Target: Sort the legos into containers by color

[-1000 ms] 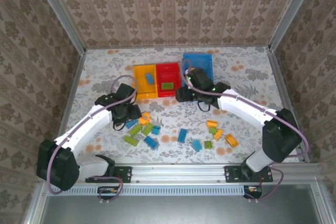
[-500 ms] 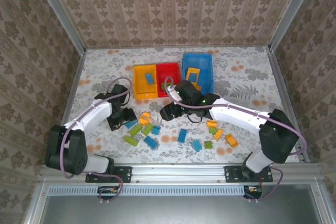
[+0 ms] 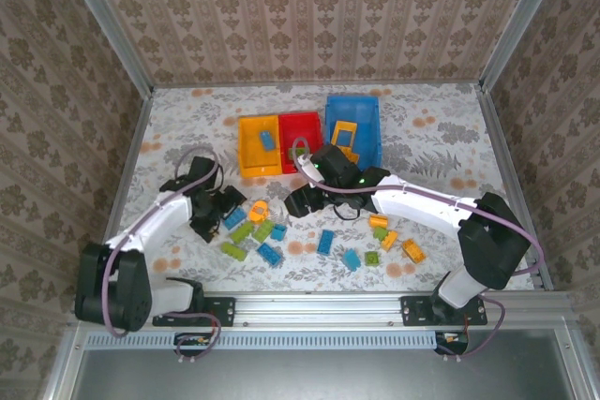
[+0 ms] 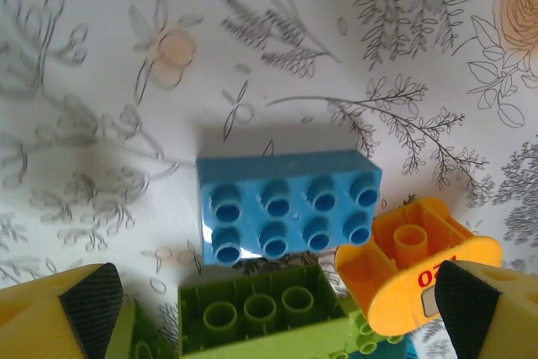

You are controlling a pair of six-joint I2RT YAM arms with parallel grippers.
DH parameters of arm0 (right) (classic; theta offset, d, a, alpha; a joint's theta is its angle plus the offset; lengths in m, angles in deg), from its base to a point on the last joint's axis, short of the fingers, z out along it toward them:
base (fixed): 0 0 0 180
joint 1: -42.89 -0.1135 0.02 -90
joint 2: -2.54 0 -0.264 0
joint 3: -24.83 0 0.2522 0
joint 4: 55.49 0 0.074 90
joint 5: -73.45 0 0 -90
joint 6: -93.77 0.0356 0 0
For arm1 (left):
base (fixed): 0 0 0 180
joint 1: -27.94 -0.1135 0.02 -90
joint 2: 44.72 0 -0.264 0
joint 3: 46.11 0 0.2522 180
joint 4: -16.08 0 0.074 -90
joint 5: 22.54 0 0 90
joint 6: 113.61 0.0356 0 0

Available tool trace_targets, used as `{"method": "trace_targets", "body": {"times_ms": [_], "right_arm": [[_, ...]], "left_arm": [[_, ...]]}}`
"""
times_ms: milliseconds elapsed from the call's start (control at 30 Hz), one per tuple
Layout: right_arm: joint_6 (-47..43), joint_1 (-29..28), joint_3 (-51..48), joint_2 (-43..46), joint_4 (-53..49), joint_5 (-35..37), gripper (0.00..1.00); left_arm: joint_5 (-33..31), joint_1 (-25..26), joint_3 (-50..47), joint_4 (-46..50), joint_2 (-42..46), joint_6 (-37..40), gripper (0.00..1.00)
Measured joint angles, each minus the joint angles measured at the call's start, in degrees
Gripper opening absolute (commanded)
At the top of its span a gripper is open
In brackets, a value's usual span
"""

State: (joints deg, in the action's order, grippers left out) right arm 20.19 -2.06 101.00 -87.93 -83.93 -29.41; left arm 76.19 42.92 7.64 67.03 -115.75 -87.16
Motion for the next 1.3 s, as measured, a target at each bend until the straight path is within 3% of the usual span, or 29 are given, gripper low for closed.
{"method": "trace_targets", "body": {"times_ms": [267, 500, 733, 1100, 1300], "right_arm": [[0.07, 0.00, 0.00, -1.16, 0.42, -0.98, 0.77], [0.26, 0.00, 0.00, -1.42, 0.46, -1.11, 0.77], [0.28, 0.00, 0.00, -1.42, 0.44, -1.11, 0.76], [-1.40, -2.56, 0.15, -1.40, 0.50, -1.40, 0.75], [-3.21, -3.34, -0.37, -0.20, 2.86, -2.45, 0.75]], "left_arm": [[0.74, -0.07, -5.57, -8.37, -0.31, -13.33, 1.00], [0.96, -0.07, -5.57, -14.23, -3.13, -17.35, 0.99], [2.43, -2.03, -4.02, -13.70, -6.21, -19.23, 0.98], [11.21, -9.46, 4.57, -11.10, -16.48, -17.25, 0.94], [7.26, -9.79, 5.51, -15.13, -15.69, -13.92, 0.86]]}}
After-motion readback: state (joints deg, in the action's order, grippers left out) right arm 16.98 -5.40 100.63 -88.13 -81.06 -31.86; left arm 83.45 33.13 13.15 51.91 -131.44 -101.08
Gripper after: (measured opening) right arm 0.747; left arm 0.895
